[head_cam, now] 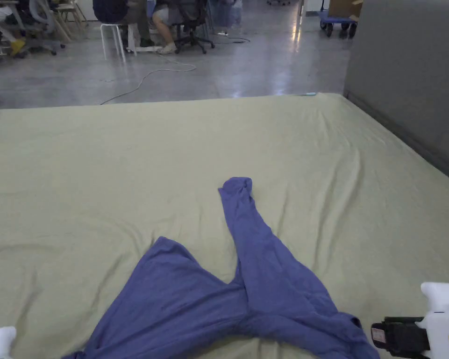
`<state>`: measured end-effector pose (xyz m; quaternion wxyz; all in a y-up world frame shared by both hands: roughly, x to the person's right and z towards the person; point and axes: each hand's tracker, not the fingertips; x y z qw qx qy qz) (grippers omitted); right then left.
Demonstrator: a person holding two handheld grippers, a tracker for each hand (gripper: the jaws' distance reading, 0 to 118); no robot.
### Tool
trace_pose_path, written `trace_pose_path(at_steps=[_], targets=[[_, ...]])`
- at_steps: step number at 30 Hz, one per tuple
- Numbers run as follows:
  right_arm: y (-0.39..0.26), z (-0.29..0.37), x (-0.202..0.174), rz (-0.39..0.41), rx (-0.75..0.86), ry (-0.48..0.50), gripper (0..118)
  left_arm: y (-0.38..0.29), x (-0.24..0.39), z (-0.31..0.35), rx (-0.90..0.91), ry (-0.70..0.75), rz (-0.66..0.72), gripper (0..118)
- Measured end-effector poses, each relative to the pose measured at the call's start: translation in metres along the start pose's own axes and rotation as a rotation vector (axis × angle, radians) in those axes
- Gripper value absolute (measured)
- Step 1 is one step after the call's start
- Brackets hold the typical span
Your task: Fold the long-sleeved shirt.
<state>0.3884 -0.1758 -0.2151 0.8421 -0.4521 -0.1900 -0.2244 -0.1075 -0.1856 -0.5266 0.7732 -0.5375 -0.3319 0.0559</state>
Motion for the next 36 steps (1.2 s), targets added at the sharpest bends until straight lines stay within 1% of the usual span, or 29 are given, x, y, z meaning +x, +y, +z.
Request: trace_pose_path(at_steps=[1, 2, 3, 4, 5, 8, 9, 12, 13, 17, 22, 23, 24, 25, 26, 27, 28, 29, 30, 31, 32, 33, 34, 35, 36], targets=[[-0.006, -0.004, -0.008, 0.015, -0.011, -0.003, 0, -0.011, 0.005, -0.003, -0.015, 0.018, -0.005, 0], [-0.011, -0.004, -0.016, 0.067, -0.014, -0.041, 0, -0.017, 0.009, -0.006, -0.038, 0.007, -0.033, 0], [-0.017, -0.011, -0.022, 0.079, -0.042, -0.037, 0, -0.022, 0.012, -0.008, -0.050, -0.026, -0.044, 0], [-0.020, -0.015, -0.031, 0.129, -0.060, -0.024, 0, -0.022, 0.008, -0.011, -0.045, -0.037, -0.033, 0], [-0.021, -0.019, -0.038, 0.156, -0.072, -0.015, 0, -0.020, 0.007, -0.011, -0.021, -0.008, -0.049, 0], [-0.015, -0.029, -0.054, 0.175, -0.079, 0.007, 0, -0.011, 0.015, -0.014, 0.001, -0.022, -0.032, 0], [-0.009, -0.032, -0.058, 0.181, -0.075, 0.015, 0, -0.009, 0.018, -0.016, -0.012, -0.057, -0.006, 0], [0.012, -0.040, -0.070, 0.196, -0.054, 0.035, 0, 0.003, 0.025, -0.020, 0.000, -0.081, -0.017, 0], [0.020, -0.043, -0.077, 0.205, -0.041, 0.044, 0, 0.009, 0.027, -0.022, 0.010, -0.059, -0.052, 0], [0.053, -0.064, -0.097, 0.230, -0.018, 0.080, 0, 0.022, 0.039, -0.038, -0.006, -0.077, -0.089, 0], [0.103, -0.104, -0.120, 0.260, -0.023, 0.113, 0, 0.034, 0.040, -0.057, -0.021, -0.097, -0.086, 0], [0.119, -0.116, -0.123, 0.263, -0.025, 0.115, 9, 0.036, 0.040, -0.060, -0.021, -0.094, -0.091, 0], [0.136, -0.126, -0.129, 0.273, -0.023, 0.095, 42, 0.038, 0.040, -0.061, -0.021, -0.090, -0.094, 0], [0.158, -0.139, -0.136, 0.292, -0.013, 0.037, 95, 0.040, 0.040, -0.064, -0.024, -0.088, -0.096, 0], [0.180, -0.156, -0.144, 0.288, -0.020, 0.029, 117, 0.041, 0.039, -0.066, -0.027, -0.083, -0.098, 0], [0.198, -0.171, -0.145, 0.305, -0.011, 0.000, 118, 0.041, 0.038, -0.068, -0.028, -0.081, -0.097, 0], [0.218, -0.187, -0.148, 0.325, 0.012, -0.009, 118, 0.043, 0.035, -0.068, -0.030, -0.079, -0.092, 0], [0.239, -0.203, -0.152, 0.299, 0.008, -0.013, 118, 0.042, 0.034, -0.070, -0.032, -0.080, -0.084, 0], [0.255, -0.219, -0.153, 0.271, -0.020, -0.055, 118, 0.041, 0.033, -0.071, -0.033, -0.075, -0.078, 0], [0.270, -0.239, -0.150, 0.248, -0.070, -0.089, 118, 0.040, 0.032, -0.072, -0.036, -0.070, -0.074, 0], [0.280, -0.258, -0.149, 0.208, -0.126, -0.091, 118, 0.041, 0.029, -0.073, -0.040, -0.066, -0.072, 0], [0.283, -0.271, -0.150, 0.187, -0.161, -0.110, 118, 0.040, 0.028, -0.074, -0.044, -0.065, -0.069, 0], [0.285, -0.284, -0.152, 0.184, -0.201, -0.136, 111, 0.039, 0.027, -0.076, -0.050, -0.059, -0.068, 0], [0.281, -0.295, -0.151, 0.217, -0.236, -0.137, 97, 0.037, 0.026, -0.077, -0.056, -0.054, -0.067, 0], [0.276, -0.301, -0.152, 0.231, -0.253, -0.129, 78, 0.038, 0.024, -0.078, -0.060, -0.053, -0.066, 0]])
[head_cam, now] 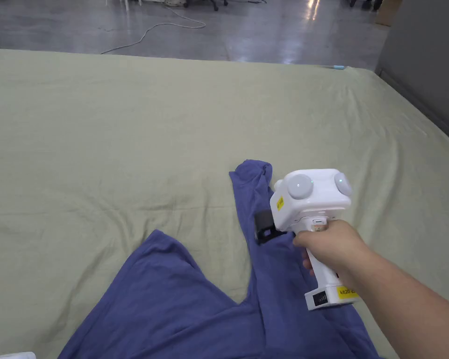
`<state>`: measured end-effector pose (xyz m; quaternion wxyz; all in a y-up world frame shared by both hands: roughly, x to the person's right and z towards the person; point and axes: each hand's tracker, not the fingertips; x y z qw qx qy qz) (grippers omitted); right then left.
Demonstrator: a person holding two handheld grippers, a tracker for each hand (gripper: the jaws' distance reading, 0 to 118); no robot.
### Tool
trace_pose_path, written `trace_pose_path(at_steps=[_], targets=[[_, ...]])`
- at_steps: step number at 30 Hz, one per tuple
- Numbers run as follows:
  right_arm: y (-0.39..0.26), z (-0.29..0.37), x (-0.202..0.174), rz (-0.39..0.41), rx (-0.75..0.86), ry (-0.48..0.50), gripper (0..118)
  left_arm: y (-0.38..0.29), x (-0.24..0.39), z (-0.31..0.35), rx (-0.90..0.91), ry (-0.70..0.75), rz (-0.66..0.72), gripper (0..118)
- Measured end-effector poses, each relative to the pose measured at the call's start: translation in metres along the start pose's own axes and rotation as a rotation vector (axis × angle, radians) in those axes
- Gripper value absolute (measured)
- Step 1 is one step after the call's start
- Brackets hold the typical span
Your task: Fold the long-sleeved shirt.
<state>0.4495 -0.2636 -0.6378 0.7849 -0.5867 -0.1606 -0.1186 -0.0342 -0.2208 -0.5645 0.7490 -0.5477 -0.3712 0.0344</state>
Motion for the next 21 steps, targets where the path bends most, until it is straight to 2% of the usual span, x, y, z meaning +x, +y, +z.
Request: trace_pose_path(at_steps=[1, 2, 3, 4, 5, 9, 12, 16, 21], targets=[[-0.003, -0.006, -0.003, 0.012, -0.026, 0.000, 46, -0.001, -0.001, 0.000, -0.005, -0.001, 0.004, 0], [-0.005, -0.009, -0.005, 0.016, -0.038, 0.008, 27, -0.001, -0.001, 0.000, -0.009, -0.002, 0.006, 0], [-0.010, -0.002, -0.004, 0.014, -0.005, 0.004, 23, -0.002, -0.001, 0.001, -0.011, -0.002, 0.006, 0], [-0.010, 0.006, -0.005, 0.018, 0.017, -0.004, 8, -0.001, -0.001, 0.002, -0.010, -0.001, 0.004, 0], [-0.009, 0.014, -0.006, 0.015, 0.030, -0.011, 1, -0.001, 0.001, 0.005, -0.008, 0.001, 0.000, 0], [-0.011, 0.056, -0.001, 0.050, 0.101, 0.019, 0, 0.000, 0.005, 0.014, 0.011, -0.011, 0.000, 0], [-0.025, 0.108, 0.006, 0.087, 0.217, 0.061, 0, 0.000, 0.008, 0.023, 0.034, -0.012, 0.006, 0], [-0.074, 0.189, 0.017, 0.152, 0.330, 0.094, 0, -0.002, 0.008, 0.036, 0.058, 0.001, 0.009, 0], [-0.155, 0.263, 0.034, 0.217, 0.392, 0.069, 0, -0.010, -0.001, 0.046, 0.068, 0.026, 0.028, 0]])
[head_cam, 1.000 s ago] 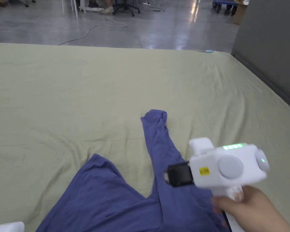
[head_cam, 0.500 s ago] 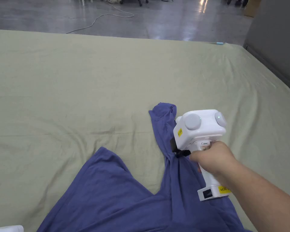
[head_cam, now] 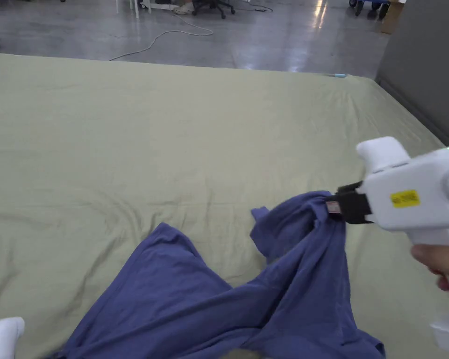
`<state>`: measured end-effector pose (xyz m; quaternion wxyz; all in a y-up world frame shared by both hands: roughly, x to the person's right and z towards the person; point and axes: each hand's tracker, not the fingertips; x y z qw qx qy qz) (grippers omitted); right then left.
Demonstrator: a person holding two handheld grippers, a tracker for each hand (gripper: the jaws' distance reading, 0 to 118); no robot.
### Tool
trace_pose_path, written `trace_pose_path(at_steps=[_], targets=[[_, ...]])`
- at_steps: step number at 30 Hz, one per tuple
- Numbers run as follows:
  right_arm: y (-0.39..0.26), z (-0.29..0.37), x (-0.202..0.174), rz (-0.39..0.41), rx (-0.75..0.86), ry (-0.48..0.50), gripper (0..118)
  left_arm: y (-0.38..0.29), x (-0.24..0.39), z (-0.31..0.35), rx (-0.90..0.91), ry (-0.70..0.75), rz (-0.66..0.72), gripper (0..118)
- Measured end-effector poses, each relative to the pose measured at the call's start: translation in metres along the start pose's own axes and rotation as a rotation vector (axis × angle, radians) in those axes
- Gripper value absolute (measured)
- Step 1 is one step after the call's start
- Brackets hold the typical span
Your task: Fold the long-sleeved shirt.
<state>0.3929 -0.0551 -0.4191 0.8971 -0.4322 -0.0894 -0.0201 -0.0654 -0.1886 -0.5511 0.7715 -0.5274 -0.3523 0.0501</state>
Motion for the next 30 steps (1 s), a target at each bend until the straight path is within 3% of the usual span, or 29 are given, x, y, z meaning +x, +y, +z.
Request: trace_pose_path(at_steps=[6, 14, 16, 24, 25, 26, 27, 28, 30], targets=[[-0.100, 0.047, -0.007, 0.009, -0.113, -0.061, 0, -0.015, -0.008, 0.002, -0.013, 0.030, 0.021, 0], [-0.250, -0.018, -0.012, -0.165, -0.455, -0.041, 0, -0.027, -0.021, -0.008, -0.067, 0.071, 0.052, 0], [-0.268, -0.040, -0.012, -0.206, -0.510, -0.030, 0, -0.026, -0.021, -0.008, -0.073, 0.074, 0.050, 0], [-0.263, -0.057, -0.013, -0.180, -0.505, -0.065, 0, 0.002, -0.010, -0.018, -0.075, 0.057, 0.038, 0], [-0.263, -0.057, -0.012, -0.179, -0.503, -0.067, 0, 0.018, -0.002, -0.025, -0.073, 0.038, 0.003, 17], [-0.264, -0.056, -0.013, -0.183, -0.500, -0.069, 0, 0.037, 0.008, -0.031, -0.053, 0.046, -0.049, 57], [-0.265, -0.056, -0.013, -0.190, -0.498, -0.070, 0, 0.056, 0.017, -0.038, -0.020, 0.061, -0.099, 106], [-0.266, -0.056, -0.012, -0.199, -0.493, -0.072, 0, 0.077, 0.027, -0.052, -0.006, 0.073, -0.158, 115], [-0.269, -0.055, -0.012, -0.213, -0.484, -0.074, 0, 0.116, 0.043, -0.076, 0.054, 0.091, -0.206, 115]])
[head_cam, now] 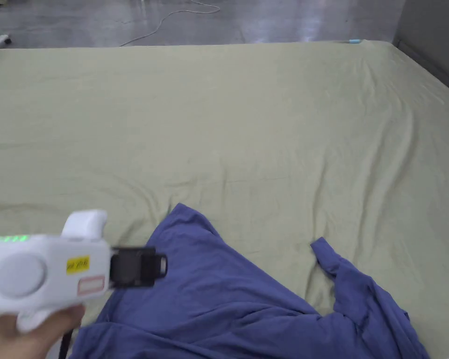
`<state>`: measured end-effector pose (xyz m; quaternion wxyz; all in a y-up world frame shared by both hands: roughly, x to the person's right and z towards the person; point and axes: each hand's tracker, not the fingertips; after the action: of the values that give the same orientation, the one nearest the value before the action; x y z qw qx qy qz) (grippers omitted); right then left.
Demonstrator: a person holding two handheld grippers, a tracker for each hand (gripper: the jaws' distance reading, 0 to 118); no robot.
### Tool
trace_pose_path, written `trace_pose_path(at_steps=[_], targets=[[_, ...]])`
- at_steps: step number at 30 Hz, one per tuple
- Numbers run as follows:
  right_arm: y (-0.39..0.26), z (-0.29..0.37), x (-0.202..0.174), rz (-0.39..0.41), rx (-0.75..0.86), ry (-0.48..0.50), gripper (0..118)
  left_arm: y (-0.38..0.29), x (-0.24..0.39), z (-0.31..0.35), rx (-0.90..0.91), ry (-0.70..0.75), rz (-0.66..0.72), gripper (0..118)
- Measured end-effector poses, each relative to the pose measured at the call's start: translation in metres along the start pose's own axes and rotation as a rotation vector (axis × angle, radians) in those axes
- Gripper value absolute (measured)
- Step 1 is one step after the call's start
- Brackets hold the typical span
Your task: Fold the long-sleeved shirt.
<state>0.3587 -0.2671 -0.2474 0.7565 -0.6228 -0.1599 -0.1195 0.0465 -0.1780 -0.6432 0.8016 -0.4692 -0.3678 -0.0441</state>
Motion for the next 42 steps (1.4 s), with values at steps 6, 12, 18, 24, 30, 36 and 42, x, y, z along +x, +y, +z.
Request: trace_pose_path(at_steps=[6, 12, 18, 24, 30, 36, 42], targets=[[-0.002, -0.002, 0.005, -0.048, 0.007, 0.015, 0, 0.078, 0.003, -0.134, -0.154, 0.119, -0.087, 118], [-0.003, -0.004, 0.004, -0.073, 0.007, 0.018, 0, 0.068, 0.007, -0.215, -0.273, 0.188, -0.200, 78], [0.001, 0.003, 0.000, -0.053, 0.002, 0.004, 0, 0.084, 0.019, -0.180, -0.246, 0.147, -0.213, 0], [0.017, 0.086, 0.019, -0.162, 0.252, 0.051, 0, 0.127, 0.022, -0.079, -0.113, -0.068, -0.063, 0], [0.079, 0.211, 0.037, -0.063, 0.529, -0.031, 0, 0.200, 0.039, 0.056, 0.079, -0.147, -0.087, 0], [0.176, 0.312, 0.062, -0.017, 0.704, -0.137, 0, 0.283, 0.014, 0.161, 0.272, -0.076, 0.031, 0], [0.301, 0.381, 0.063, 0.023, 0.763, -0.218, 0, 0.360, -0.017, 0.222, 0.417, -0.049, 0.142, 0]])
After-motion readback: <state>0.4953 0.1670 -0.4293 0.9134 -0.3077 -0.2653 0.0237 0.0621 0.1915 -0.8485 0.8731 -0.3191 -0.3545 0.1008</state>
